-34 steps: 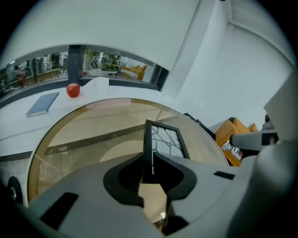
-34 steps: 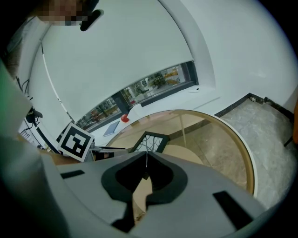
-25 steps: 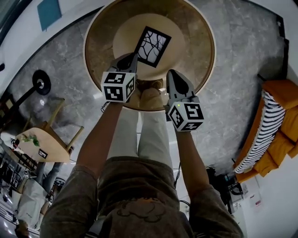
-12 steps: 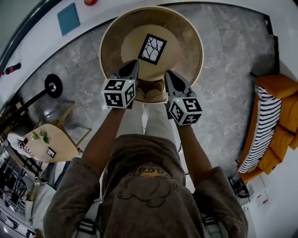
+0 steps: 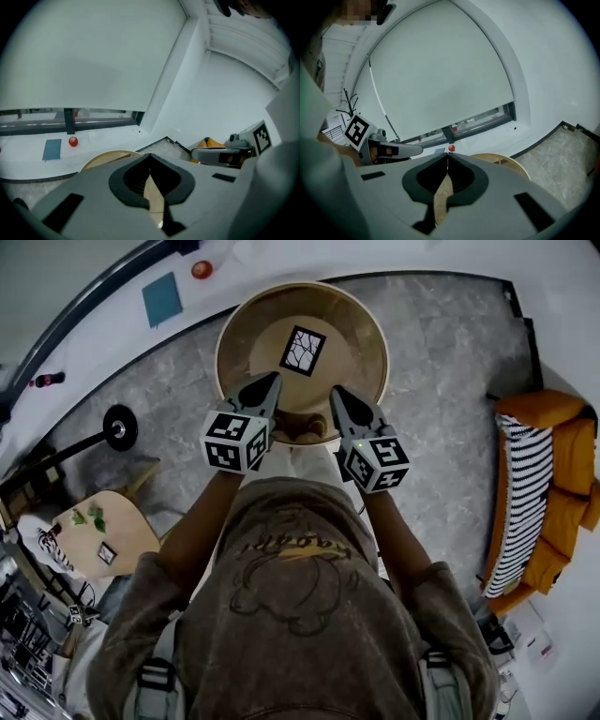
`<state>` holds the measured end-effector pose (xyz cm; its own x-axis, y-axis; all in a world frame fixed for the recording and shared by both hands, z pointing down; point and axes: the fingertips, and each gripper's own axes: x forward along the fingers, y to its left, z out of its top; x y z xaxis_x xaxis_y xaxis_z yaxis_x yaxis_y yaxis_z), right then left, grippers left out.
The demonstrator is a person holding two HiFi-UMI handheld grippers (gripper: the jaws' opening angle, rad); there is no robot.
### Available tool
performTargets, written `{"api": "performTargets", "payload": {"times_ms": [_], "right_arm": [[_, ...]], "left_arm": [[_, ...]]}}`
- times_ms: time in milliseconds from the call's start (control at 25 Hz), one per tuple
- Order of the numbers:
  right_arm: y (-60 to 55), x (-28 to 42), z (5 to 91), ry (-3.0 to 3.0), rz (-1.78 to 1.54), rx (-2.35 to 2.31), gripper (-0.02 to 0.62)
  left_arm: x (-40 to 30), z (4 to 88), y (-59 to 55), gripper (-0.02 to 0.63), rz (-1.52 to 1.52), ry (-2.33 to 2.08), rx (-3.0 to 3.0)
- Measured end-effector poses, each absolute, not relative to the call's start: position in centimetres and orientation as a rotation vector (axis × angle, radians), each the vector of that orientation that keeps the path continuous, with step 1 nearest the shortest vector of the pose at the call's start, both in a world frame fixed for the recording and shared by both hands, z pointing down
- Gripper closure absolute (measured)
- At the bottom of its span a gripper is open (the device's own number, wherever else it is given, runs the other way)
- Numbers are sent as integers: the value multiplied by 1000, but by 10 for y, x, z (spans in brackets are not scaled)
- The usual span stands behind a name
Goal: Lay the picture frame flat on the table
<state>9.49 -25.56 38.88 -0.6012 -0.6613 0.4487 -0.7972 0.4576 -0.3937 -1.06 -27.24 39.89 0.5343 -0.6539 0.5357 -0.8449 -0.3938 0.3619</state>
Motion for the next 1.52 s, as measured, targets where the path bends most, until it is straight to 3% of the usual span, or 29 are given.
{"api": "performTargets", "payload": {"times_ms": [680, 1520], "right_arm": [[-212, 81, 289, -2652, 572, 1248, 575], [-207, 73, 279, -2682, 483, 1223, 576]], "left_arm": [[-14, 297, -221, 589, 285, -1253, 2397], [-31, 284, -216, 589, 242, -1347, 2411]]}}
